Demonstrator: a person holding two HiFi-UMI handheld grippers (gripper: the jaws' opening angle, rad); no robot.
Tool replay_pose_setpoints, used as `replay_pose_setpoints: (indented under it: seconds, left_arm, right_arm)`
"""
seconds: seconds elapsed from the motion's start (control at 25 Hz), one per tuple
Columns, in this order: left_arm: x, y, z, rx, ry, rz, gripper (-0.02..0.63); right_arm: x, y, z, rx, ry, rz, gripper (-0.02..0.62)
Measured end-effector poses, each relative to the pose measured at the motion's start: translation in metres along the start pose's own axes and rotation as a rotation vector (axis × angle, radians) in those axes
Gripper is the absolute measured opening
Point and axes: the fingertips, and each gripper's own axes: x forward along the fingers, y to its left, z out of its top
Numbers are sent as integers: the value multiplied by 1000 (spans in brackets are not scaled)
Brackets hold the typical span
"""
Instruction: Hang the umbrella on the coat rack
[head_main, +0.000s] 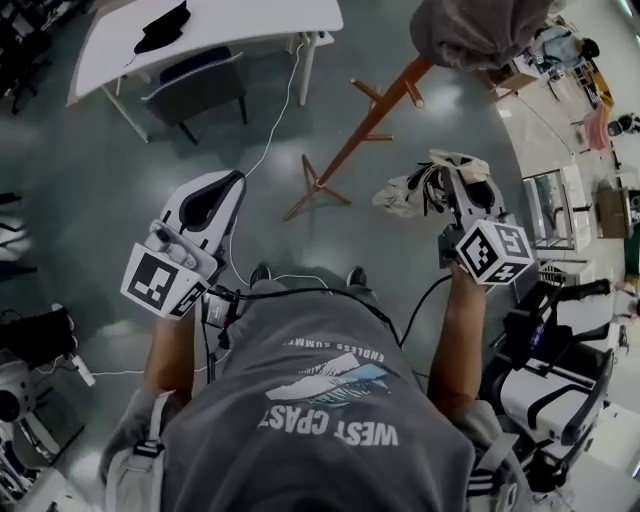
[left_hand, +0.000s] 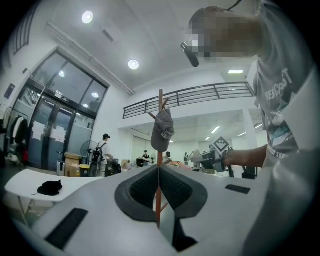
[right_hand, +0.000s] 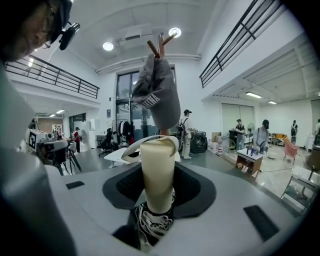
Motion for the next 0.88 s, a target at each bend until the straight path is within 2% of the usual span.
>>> replay_pose_setpoints:
  seconds: [0.16, 0.32, 0.52, 0.88]
  left_arm:
    - [6, -20, -15, -4, 30, 127, 20]
    - [10, -27, -24, -19, 62, 207, 20]
    - [11, -26, -33, -1, 101, 257, 20]
    - [4, -30, -50, -20, 154, 279, 20]
  right_arm:
    - [25, -16, -19, -7, 13, 120, 170]
    - [52, -24, -35, -13, 21, 190, 170]
    - [81, -36, -57, -20, 25, 193, 170]
    - [114, -57, -100, 38, 45, 170, 170]
